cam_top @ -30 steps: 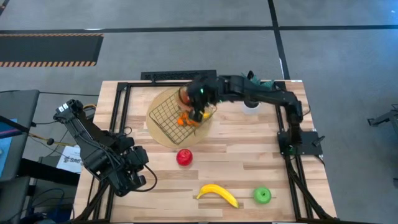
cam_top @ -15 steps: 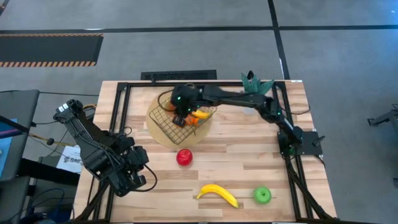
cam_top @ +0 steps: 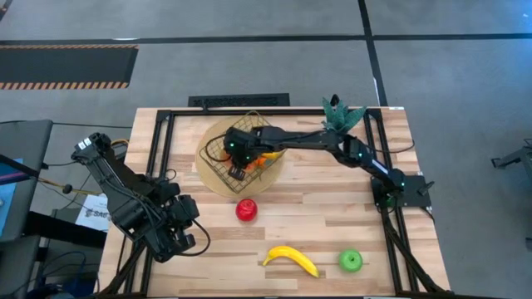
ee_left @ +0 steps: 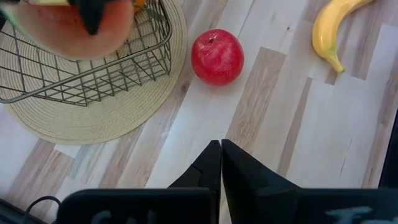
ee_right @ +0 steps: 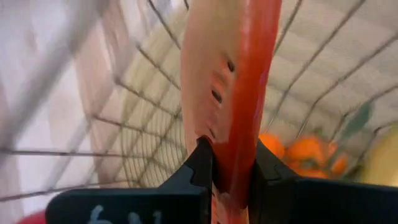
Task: Build produce basket
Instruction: Put the red watermelon into the wire basket, then put the red apple into the wire basket
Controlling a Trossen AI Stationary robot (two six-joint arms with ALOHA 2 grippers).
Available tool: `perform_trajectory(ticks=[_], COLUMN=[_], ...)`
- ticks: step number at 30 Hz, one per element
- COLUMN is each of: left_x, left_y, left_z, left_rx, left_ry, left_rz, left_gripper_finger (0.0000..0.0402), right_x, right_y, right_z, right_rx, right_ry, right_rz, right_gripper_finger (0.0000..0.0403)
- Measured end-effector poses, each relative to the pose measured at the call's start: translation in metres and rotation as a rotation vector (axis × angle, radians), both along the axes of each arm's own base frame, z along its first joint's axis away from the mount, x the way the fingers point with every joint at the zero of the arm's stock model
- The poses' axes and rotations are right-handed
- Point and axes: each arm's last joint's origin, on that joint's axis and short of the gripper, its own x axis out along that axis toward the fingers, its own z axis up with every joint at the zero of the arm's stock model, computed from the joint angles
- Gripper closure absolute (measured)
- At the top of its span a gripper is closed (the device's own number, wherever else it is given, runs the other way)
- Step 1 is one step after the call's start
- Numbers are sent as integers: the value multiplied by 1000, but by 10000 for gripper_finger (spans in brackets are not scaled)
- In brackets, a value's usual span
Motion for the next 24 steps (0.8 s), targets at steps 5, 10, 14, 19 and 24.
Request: perform_trajectory(ticks=[5,10,14,19,24], left_x=[0,0,0,0,0], left_y=[0,0,0,0,0], left_z=[0,0,0,0,0], left_rx=[-1,-2,-3,-3,1], left_ry=[0,0,1,1,2], left_rz=[0,0,0,0,-6], left_gripper_finger=[401,401,401,401,401], right_x=[-3,-5,-4,-7,-8], right_y=[1,5,12,12,11], right_z=[-22,-32,-29,-15,10], right_rx=[16,18,12,19,14], right_ry=[118,182,171,158,125], right_rz=[-1,19,39,23,19], right_gripper_finger=[356,355,283,164,114])
